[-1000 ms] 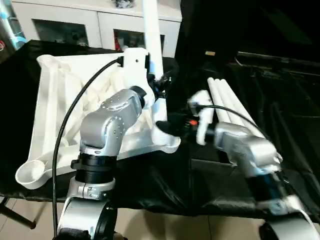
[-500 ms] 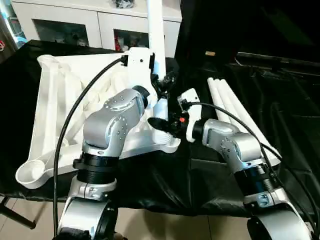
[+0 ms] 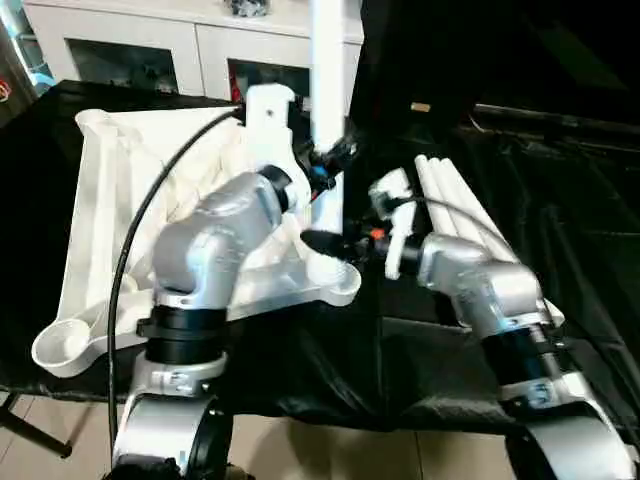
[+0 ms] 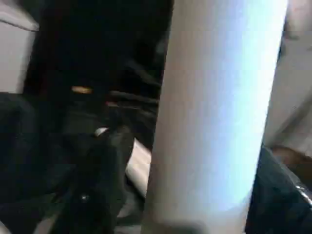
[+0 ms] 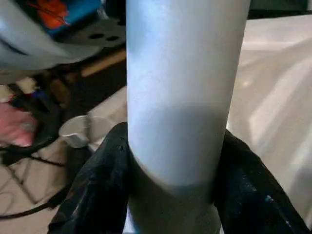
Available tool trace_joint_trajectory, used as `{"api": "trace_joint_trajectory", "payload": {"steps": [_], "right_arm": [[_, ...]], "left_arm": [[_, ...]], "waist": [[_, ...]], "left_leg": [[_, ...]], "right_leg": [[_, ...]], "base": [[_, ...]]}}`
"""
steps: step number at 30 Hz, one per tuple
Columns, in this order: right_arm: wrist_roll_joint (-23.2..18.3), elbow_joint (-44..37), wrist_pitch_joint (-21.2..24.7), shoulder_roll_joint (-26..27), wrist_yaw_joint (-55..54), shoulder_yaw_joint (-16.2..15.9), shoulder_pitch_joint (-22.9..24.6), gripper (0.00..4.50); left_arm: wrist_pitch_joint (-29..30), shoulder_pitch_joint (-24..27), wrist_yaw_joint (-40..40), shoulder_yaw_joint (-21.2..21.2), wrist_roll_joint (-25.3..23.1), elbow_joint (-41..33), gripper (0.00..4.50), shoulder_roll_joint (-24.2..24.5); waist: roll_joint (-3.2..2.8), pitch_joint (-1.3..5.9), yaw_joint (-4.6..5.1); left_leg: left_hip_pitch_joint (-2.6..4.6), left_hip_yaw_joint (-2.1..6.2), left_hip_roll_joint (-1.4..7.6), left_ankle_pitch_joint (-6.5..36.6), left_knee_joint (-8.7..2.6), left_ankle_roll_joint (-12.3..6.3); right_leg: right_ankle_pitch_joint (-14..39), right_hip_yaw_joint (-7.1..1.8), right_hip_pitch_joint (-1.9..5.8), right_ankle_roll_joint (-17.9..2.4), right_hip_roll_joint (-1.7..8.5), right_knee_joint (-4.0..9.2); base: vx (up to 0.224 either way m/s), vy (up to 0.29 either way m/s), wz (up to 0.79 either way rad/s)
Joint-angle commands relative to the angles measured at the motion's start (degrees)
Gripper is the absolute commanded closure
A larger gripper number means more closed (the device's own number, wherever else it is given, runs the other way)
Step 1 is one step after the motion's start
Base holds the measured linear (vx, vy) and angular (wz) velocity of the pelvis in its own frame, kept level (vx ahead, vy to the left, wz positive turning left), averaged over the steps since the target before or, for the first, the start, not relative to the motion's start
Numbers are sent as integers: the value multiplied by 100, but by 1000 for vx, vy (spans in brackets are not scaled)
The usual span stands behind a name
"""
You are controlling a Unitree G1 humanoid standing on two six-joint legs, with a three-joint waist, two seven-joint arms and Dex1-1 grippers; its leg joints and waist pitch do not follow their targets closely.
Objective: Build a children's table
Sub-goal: Pick table leg
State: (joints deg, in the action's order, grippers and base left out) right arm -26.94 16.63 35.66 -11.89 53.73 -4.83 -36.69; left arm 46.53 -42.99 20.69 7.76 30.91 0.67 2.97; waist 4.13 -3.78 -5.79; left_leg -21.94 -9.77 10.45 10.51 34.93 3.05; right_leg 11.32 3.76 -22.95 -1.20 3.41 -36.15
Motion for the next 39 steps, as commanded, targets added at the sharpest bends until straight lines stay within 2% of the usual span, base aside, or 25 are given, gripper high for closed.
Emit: {"api": "trace_joint_trajectory", "payload": {"steps": [1,2,4,5,8,9,10,11,13,15,17,18,21,22,25,26,27,29,30,33,34,35,37,38,39], "right_arm": [[-174,-153,55,-134,306,125,32,260],[-220,-159,91,-199,485,89,46,260],[-234,-163,106,-331,783,-30,71,260],[-252,-164,110,-410,960,-81,76,260],[-288,-156,124,-464,1106,-95,60,261],[-294,-151,131,-476,1142,-98,53,261],[-291,-153,130,-492,1166,-114,52,261],[-281,-162,122,-516,1193,-140,58,261],[-275,-178,120,-548,1245,-166,67,261],[-287,-201,143,-552,1287,-173,62,261],[-291,-207,146,-551,1295,-176,61,261],[-304,-233,172,-541,1316,-171,66,261],[-309,-314,198,-523,1310,-187,123,261],[-298,-340,201,-530,1295,-201,140,261],[-284,-365,171,-550,1272,-226,143,261],[-262,-373,161,-546,1232,-225,139,205],[-239,-386,151,-544,1196,-225,138,191],[-221,-394,148,-543,1174,-224,137,181],[-191,-395,157,-525,1065,-193,127,170],[-14,-273,105,-428,537,-24,43,144],[-15,-266,99,-448,560,-22,35,141],[-15,-266,99,-448,560,-22,35,141],[-60,-270,162,-535,722,-67,31,140],[-71,-268,182,-571,793,-94,28,140],[-87,-306,225,-652,935,-176,33,140]], "left_arm": [[185,16,389,105,337,-39,103,75],[259,23,651,115,487,-6,102,165],[318,27,1015,101,649,34,102,303],[377,-2,1183,147,779,80,102,379],[408,-17,1405,193,936,71,102,471],[403,-18,1467,198,970,62,130,500],[398,-15,1490,179,963,63,137,525],[396,-7,1497,134,926,69,137,556],[407,15,1516,42,874,75,142,605],[366,46,1474,23,879,38,176,569],[367,50,1469,24,891,32,180,564],[298,49,1371,-7,797,34,209,567],[211,45,1157,69,731,36,227,501],[164,38,1122,67,696,26,231,493],[127,-2,1057,75,686,48,257,485],[115,-8,1002,91,680,35,263,470],[114,-9,954,95,665,12,263,463],[111,-7,930,90,652,-6,265,462],[68,9,887,66,603,-62,266,459],[-59,71,832,-39,528,-242,266,464],[-56,103,922,-83,561,-297,266,480],[-56,103,922,-83,561,-297,266,480],[7,173,1135,-207,657,-374,266,534],[16,199,1226,-271,671,-399,266,565],[76,246,1409,-416,719,-474,266,644]], "waist": [[-35,443,-7],[-54,443,-8],[-32,441,-8],[-60,445,-12],[-51,441,-2],[-46,441,-1],[-43,443,-3],[14,441,5],[12,441,-10],[32,439,-9],[20,440,-17],[30,440,-18],[33,447,-21],[-18,446,-31],[-3,451,-28],[-27,453,-34],[-19,453,-28],[-13,454,-25],[-30,455,-29],[-10,454,-18],[16,450,-16],[0,449,-23],[0,448,-26],[26,444,-27],[12,443,-33]], "left_leg": [[110,60,275,222,-362,-162],[112,59,266,246,-360,-164],[110,58,269,307,-366,-148],[116,61,275,297,-364,-138],[111,64,278,317,-370,-118],[111,63,277,338,-367,-113],[112,63,280,337,-368,-105],[113,58,283,336,-369,-113],[114,58,285,312,-368,-121],[112,53,288,251,-365,-134],[113,54,289,236,-364,-132],[106,57,287,236,-365,-126],[104,57,286,200,-358,-135],[102,61,284,197,-358,-131],[105,61,284,228,-360,-111],[109,66,286,235,-361,-93],[107,65,285,232,-360,-92],[112,68,290,249,-362,-80],[116,69,293,256,-363,-67],[114,68,290,246,-365,-35],[113,57,280,262,-366,-20],[116,62,285,281,-369,-10],[115,61,289,309,-369,-14],[110,58,285,311,-369,-38],[116,53,284,306,-367,-47]], "right_leg": [[81,-298,347,-1273,489,336],[98,-298,347,-1279,487,346],[176,-298,357,-1273,488,355],[152,-298,354,-1279,488,351],[143,-295,355,-1321,488,354],[169,-296,358,-1331,492,353],[196,-296,359,-1331,496,355],[226,-295,358,-1317,490,362],[319,-296,358,-1277,501,358],[304,-298,350,-1263,500,355],[316,-297,347,-1256,504,350],[320,-295,354,-1245,504,353],[260,-298,356,-1231,502,346],[248,-299,356,-1243,509,346],[226,-295,355,-1240,497,350],[203,-294,359,-1249,499,341],[165,-293,358,-1261,495,342],[146,-291,358,-1265,491,340],[138,-294,357,-1262,495,343],[163,-294,356,-1251,490,337],[238,-297,356,-1220,489,357],[276,-296,359,-1218,496,349],[311,-297,355,-1199,494,349],[374,-293,354,-1175,491,354],[402,-297,346,-1152,489,362]], "base": [[0,0,0],[0,0,0],[0,0,0],[0,0,0],[0,0,0],[0,0,0],[0,0,0],[0,0,0],[0,0,0],[0,0,0],[0,0,0],[0,0,0],[0,0,0],[0,0,0],[0,0,0],[0,0,0],[0,0,0],[0,0,0],[0,0,0],[0,0,0],[0,0,0],[0,0,0],[0,0,0],[0,0,0],[0,0,0]]}}
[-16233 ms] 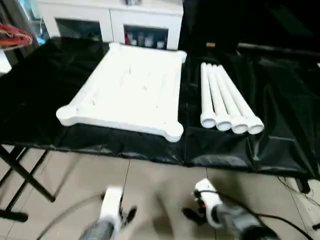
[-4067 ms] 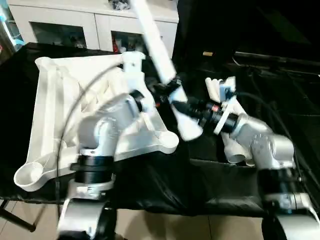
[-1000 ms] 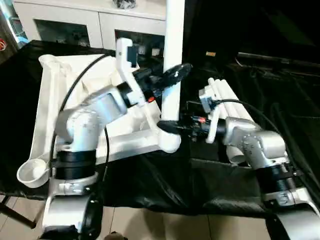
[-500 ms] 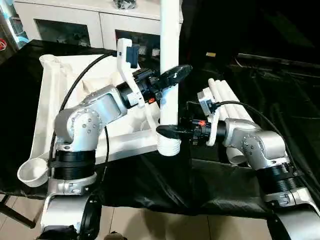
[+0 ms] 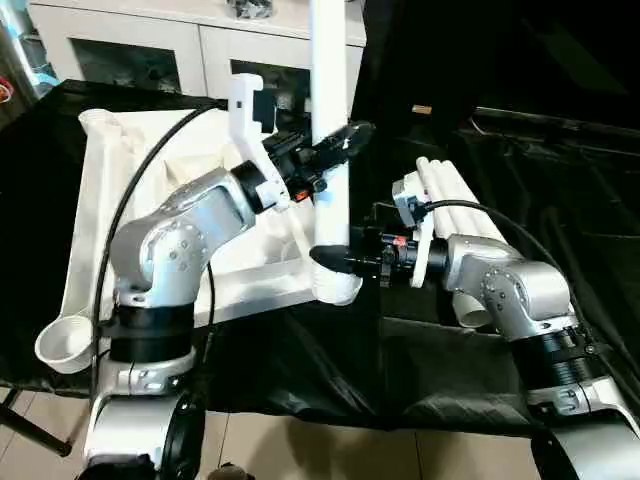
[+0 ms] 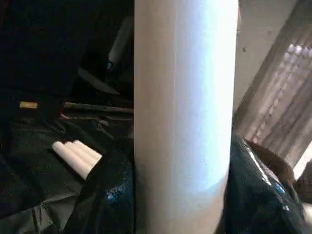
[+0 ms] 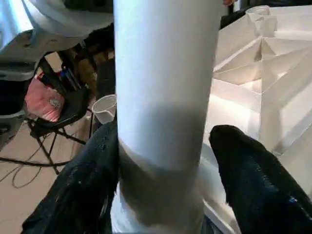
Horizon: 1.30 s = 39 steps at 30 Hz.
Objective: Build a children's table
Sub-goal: Pick table leg
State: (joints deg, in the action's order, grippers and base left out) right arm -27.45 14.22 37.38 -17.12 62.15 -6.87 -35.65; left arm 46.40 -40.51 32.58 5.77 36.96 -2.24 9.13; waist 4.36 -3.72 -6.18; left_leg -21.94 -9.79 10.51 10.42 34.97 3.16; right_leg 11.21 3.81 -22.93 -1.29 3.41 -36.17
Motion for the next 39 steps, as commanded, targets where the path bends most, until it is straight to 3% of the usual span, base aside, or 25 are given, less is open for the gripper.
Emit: {"api": "trace_joint_trajectory", "payload": {"steps": [1,13,29,39], "right_arm": [[-36,-64,54,-135,105,23,-73,140],[-141,-157,395,-525,991,-372,-136,140],[-154,-243,498,-610,1279,-547,-107,140],[-189,-269,537,-573,1251,-535,-94,220]], "left_arm": [[90,1,234,-228,116,-187,266,32],[195,-37,739,-653,206,-235,266,141],[157,-117,785,-726,232,-158,267,15],[193,-109,817,-740,243,-183,267,33]], "waist": [[-14,437,0],[23,437,-21],[19,443,-25],[11,450,-27]], "left_leg": [[114,54,279,304,-369,-62],[97,50,271,281,-356,-92],[103,55,280,251,-347,-115],[101,56,277,231,-345,-104]], "right_leg": [[403,-303,340,-1135,485,360],[458,-301,354,-1130,488,365],[453,-297,347,-1148,486,362],[347,-294,353,-1191,484,350]], "base": [[0,0,0],[0,0,0],[0,0,0],[0,0,0]]}}
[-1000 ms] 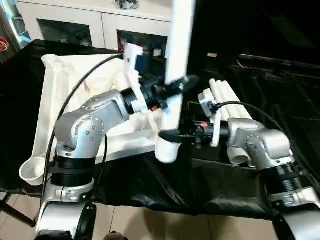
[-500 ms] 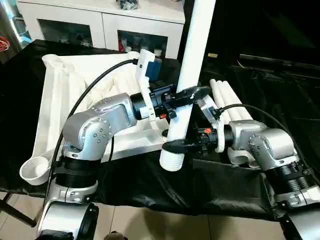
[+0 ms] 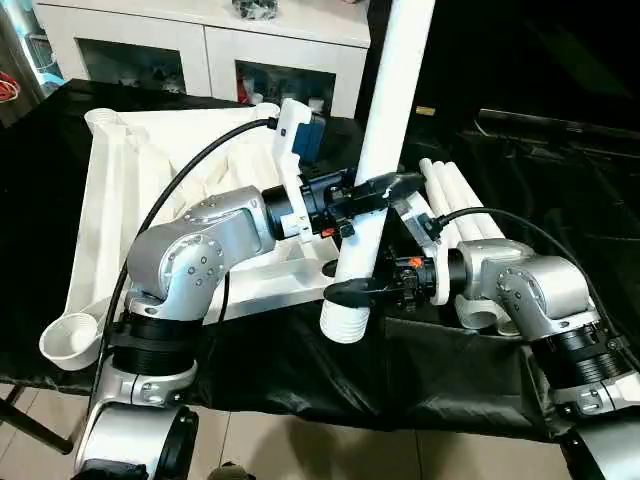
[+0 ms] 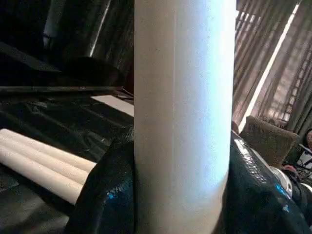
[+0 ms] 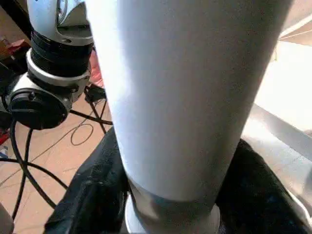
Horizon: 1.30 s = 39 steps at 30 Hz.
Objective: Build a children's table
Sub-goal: Pick table leg
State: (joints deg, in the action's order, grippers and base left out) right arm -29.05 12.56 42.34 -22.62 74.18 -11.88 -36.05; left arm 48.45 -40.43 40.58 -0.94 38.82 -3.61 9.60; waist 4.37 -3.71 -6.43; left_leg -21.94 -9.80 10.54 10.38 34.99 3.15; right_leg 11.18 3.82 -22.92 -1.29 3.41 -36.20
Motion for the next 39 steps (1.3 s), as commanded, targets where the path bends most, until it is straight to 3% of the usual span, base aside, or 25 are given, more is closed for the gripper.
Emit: {"api": "trace_joint_trajectory", "payload": {"steps": [1,5,7,14,17,18,19,21,22,23,24,26,27,28,30,31,33,34,35,38,39], "right_arm": [[-20,-103,36,-17,39,-42,-46,231],[54,-50,-51,31,-62,-47,-31,252],[89,-19,-93,63,-136,-35,-28,255],[83,-25,-178,221,-397,111,4,260],[55,-2,-334,366,-663,329,32,261],[66,34,-438,438,-822,435,35,261],[82,117,-475,514,-1016,533,6,261],[120,217,-519,583,-1219,612,-32,261],[265,446,-679,709,-1674,738,-108,261],[384,540,-866,749,-1876,767,-126,261],[502,668,-1003,789,-2129,809,-158,261],[564,728,-1073,797,-2243,822,-170,261],[672,806,-1198,790,-2383,818,-181,261],[795,901,-1336,791,-2580,834,-192,261],[965,1049,-1538,813,-2955,912,-220,261],[1066,1150,-1642,825,-3240,993,-253,261],[1275,1299,-2005,832,-3706,1130,-280,261],[1317,1304,-2076,822,-3764,1139,-274,261],[1383,1300,-2187,803,-3833,1142,-259,261],[1391,1271,-2329,792,-3929,1238,-191,261],[1378,1237,-2325,772,-3913,1256,-159,261]], "left_arm": [[-14,-119,21,-76,44,-40,267,-2],[-74,-136,5,-89,-50,-2,267,45],[-65,-167,-81,-9,-37,52,197,6],[-382,-201,-314,269,-89,74,153,-62],[-770,-274,-532,576,-101,50,153,-159],[-922,-302,-600,658,-148,31,153,-163],[-1036,-327,-704,703,-270,29,153,-108],[-1099,-331,-772,713,-399,18,153,-14],[-1109,-244,-801,622,-723,-54,153,349],[-1074,-147,-742,513,-894,-111,153,587],[-1069,-17,-652,400,-1028,-171,153,811],[-1070,59,-593,321,-1098,-198,153,921],[-1077,182,-487,145,-1242,-222,153,1095],[-1142,345,-362,-108,-1454,-226,153,1296],[-1336,597,-182,-604,-1861,-183,153,1575],[-1433,748,-95,-906,-2051,-120,153,1674],[-1693,1007,122,-1466,-2397,114,153,1810],[-1746,1043,171,-1564,-2459,174,153,1830],[-1833,1093,251,-1711,-2561,269,153,1862],[-2068,1154,502,-2021,-2829,588,153,1927],[-2172,1140,561,-2117,-2955,767,153,1952]], "waist": [[2,449,-7],[1,447,-6],[-2,448,-5],[-42,452,-9],[4,450,-4],[-14,448,-10],[90,449,-3],[9,444,-14],[54,445,-7],[55,434,15],[42,429,22],[17,425,40],[22,437,30],[-14,437,17],[-52,437,5],[-67,433,4],[-42,436,20],[-167,435,-2],[-94,434,25],[-114,447,50],[-162,450,60]], "left_leg": [[103,57,273,250,-345,-105],[106,60,276,284,-351,-86],[103,61,276,265,-351,-76],[115,69,281,342,-357,-20],[103,67,279,371,-361,-10],[106,67,283,373,-362,-1],[103,56,279,372,-363,0],[120,64,284,390,-371,30],[131,71,305,370,-380,63],[107,70,285,365,-389,91],[121,63,271,421,-397,156],[131,54,276,410,-402,232],[135,50,273,380,-394,239],[155,46,286,343,-399,248],[167,43,285,407,-412,281],[157,58,291,424,-423,315],[161,36,277,538,-423,406],[170,50,275,583,-426,442],[163,38,264,698,-431,487],[143,47,257,712,-434,472],[142,57,260,733,-433,477]], "right_leg": [[354,-297,353,-1196,488,353],[416,-294,350,-1181,487,356],[373,-294,351,-1188,489,354],[324,-293,351,-1210,489,353],[341,-289,364,-1192,493,359],[372,-296,351,-1188,506,362],[436,-287,357,-1155,497,372],[573,-286,330,-1090,504,369],[588,-282,315,-1047,507,367],[633,-281,314,-1009,492,343],[836,-276,315,-895,489,373],[869,-285,302,-860,488,368],[802,-285,306,-862,486,361],[643,-283,266,-892,472,337],[611,-287,266,-896,469,328],[618,-287,258,-869,478,335],[680,-297,266,-861,471,341],[703,-300,249,-855,482,347],[758,-302,266,-792,461,367],[617,-308,293,-781,459,362],[547,-307,302,-836,460,342]], "base": [[0,0,0],[0,0,0],[0,0,0],[0,0,0],[0,0,0],[0,0,0],[0,0,0],[0,0,0],[0,0,0],[0,0,0],[0,0,0],[0,0,0],[0,0,0],[0,0,0],[0,0,0],[0,0,0],[0,0,0],[0,0,0],[0,0,0],[0,0,0],[0,0,0]]}}
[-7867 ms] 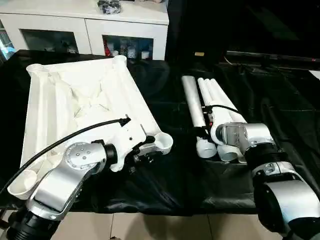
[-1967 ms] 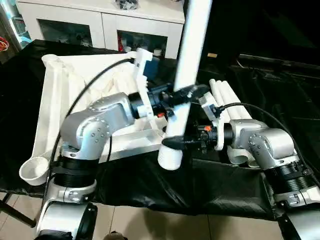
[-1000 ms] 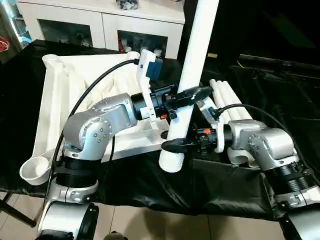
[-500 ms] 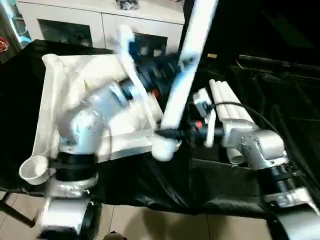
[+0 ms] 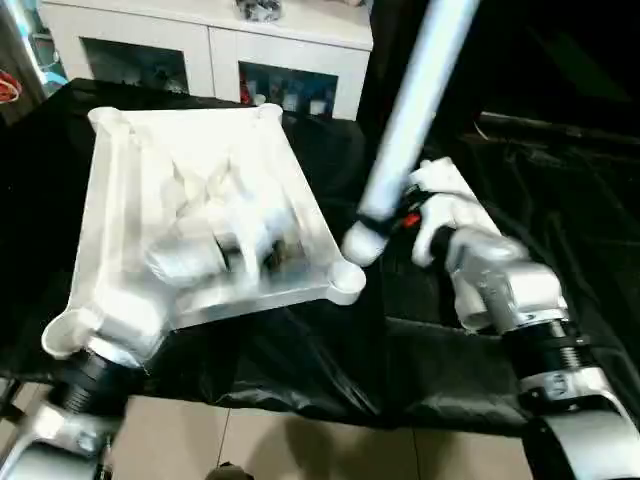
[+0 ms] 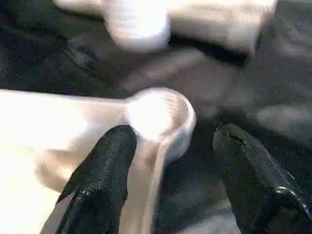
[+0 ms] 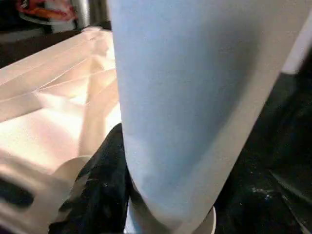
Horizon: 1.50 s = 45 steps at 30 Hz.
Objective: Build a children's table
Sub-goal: Pick table leg, then insert table leg to table base
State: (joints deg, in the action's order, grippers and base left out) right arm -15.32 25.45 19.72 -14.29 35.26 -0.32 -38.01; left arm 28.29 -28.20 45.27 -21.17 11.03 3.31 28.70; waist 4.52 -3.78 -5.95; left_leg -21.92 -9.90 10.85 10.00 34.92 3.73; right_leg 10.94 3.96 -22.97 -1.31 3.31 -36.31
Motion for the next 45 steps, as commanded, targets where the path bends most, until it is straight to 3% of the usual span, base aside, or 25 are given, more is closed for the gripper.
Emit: {"api": "trace_joint_trajectory", "payload": {"steps": [1,8,10,20,24,26,29,31,34,36,42,43,45], "right_arm": [[30,-99,-100,-98,-13,96,85,261],[-2,-258,96,-203,149,37,313,261],[-15,-307,113,-206,188,28,360,261],[-186,-606,277,-185,238,55,674,261],[-179,-665,321,-177,272,53,709,261],[-182,-682,349,-168,294,47,715,261],[-199,-721,417,-157,341,39,731,261],[-307,-786,597,-164,470,3,754,261],[-365,-817,714,-180,569,-34,761,261],[-396,-845,814,-219,721,-107,760,261],[-452,-682,984,-280,1182,-276,604,261],[-417,-579,955,-277,1214,-298,545,261],[-375,-461,927,-272,1244,-317,477,261]], "left_arm": [[-261,-133,98,-170,-323,330,153,58],[-594,-363,186,-268,-628,1174,193,125],[-570,-365,210,-260,-629,1209,222,143],[-328,-234,479,-42,-497,1160,307,200],[-271,-175,552,-41,-494,1072,328,266],[-264,-148,570,-45,-497,1058,358,288],[-255,-114,601,-39,-499,1061,360,297],[-220,-64,674,-37,-537,1050,394,283],[-199,-35,698,-41,-560,1027,401,275],[-172,-13,708,-32,-556,980,436,250],[-173,-28,761,-59,-454,741,450,81],[-150,-35,751,-67,-441,717,450,29],[-117,-44,744,-70,-435,693,450,-34]], "waist": [[-161,445,39],[-188,459,101],[-229,467,98],[-245,445,84],[-221,437,88],[-230,436,81],[-224,433,83],[-214,435,88],[-216,435,81],[-219,440,83],[-204,437,85],[-178,435,81],[-193,430,75]], "left_leg": [[128,62,215,816,-428,375],[135,72,226,897,-422,298],[139,79,237,883,-415,279],[159,76,251,1007,-428,262],[153,79,251,1064,-434,264],[159,78,252,1066,-434,256],[154,76,248,1046,-436,245],[155,76,249,1041,-435,240],[150,79,249,1006,-434,204],[150,80,257,976,-434,212],[143,69,249,956,-423,151],[141,66,251,950,-423,139],[147,69,259,943,-427,154]], "right_leg": [[566,-319,311,-849,452,383],[570,-315,321,-982,457,380],[442,-315,327,-1077,472,359],[556,-315,309,-1174,480,380],[703,-314,312,-1156,486,391],[748,-317,305,-1140,490,395],[735,-317,304,-1145,483,392],[716,-317,308,-1142,479,395],[716,-318,312,-1129,492,397],[686,-316,313,-1149,490,386],[664,-319,317,-1178,496,397],[723,-320,318,-1172,498,402],[809,-318,306,-1163,500,408]], "base": [[0,0,0],[0,0,0],[0,0,0],[0,0,0],[0,0,0],[0,0,0],[0,0,0],[0,0,0],[0,0,0],[0,0,0],[0,0,0],[0,0,0],[0,0,0]]}}
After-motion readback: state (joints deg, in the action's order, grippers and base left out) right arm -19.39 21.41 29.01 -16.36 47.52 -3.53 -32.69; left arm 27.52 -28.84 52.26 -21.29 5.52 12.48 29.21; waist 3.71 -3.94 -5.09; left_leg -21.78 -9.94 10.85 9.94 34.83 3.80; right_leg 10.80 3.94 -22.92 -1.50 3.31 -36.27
